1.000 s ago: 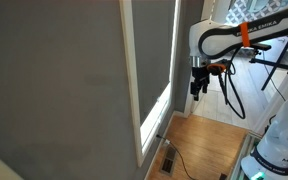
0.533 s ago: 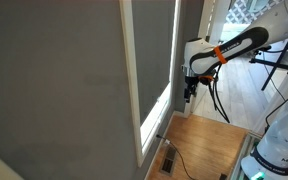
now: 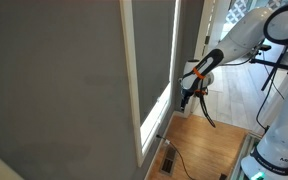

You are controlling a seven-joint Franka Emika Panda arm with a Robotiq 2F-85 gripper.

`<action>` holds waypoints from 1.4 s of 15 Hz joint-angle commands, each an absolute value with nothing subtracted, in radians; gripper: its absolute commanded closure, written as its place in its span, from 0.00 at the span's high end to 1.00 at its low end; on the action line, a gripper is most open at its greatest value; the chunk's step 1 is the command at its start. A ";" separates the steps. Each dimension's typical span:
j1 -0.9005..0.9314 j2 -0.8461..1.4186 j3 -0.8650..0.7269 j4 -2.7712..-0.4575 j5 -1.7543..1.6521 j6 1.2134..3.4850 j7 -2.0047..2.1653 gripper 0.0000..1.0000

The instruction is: Open the window shade

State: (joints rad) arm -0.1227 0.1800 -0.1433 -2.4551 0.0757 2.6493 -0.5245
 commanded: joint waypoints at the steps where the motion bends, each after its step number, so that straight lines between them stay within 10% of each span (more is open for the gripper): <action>1: -0.164 0.217 -0.109 -2.435 0.078 2.657 -0.533 1.00; 21: -0.357 0.797 0.091 -1.962 0.088 2.870 -0.687 1.00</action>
